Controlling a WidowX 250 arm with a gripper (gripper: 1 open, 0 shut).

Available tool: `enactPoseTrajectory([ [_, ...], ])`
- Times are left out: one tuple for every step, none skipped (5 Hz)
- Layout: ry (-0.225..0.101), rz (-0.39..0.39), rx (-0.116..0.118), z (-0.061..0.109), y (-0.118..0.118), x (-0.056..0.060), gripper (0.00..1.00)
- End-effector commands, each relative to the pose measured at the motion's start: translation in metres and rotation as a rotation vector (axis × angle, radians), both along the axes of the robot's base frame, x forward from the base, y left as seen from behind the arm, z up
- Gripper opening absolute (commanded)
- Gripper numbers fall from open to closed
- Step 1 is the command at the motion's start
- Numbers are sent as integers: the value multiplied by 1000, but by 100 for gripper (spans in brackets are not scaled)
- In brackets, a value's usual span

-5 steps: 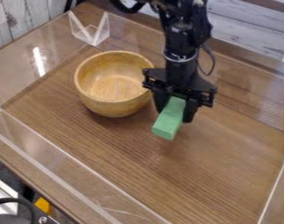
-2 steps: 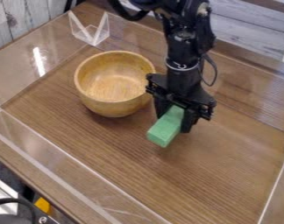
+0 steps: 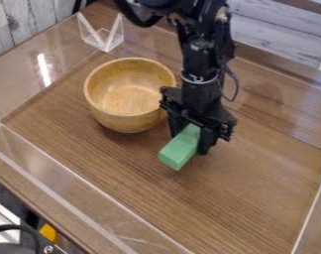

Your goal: Remove the green block from inside the brown bowl and put it on the table

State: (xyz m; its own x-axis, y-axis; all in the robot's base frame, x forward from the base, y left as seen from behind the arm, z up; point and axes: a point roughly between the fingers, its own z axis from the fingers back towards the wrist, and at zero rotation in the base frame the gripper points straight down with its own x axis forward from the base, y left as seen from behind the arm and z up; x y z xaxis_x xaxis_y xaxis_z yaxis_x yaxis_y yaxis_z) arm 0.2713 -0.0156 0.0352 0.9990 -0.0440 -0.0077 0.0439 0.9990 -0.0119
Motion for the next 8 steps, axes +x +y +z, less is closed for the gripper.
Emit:
enactPoseTrajectory([
  [-74,47,-1,17,6,2,0],
  [-63,68,0,18,12,4,100],
  [-57,94,-7,22,8,-3,100],
  [-65,115,-12,30,4,-8,100],
  [-70,110,-21,46,7,-6,100],
  [-86,104,-29,66,12,-3,100],
  [-111,127,-36,79,19,-10,100],
  [-119,139,-40,76,26,-12,100],
])
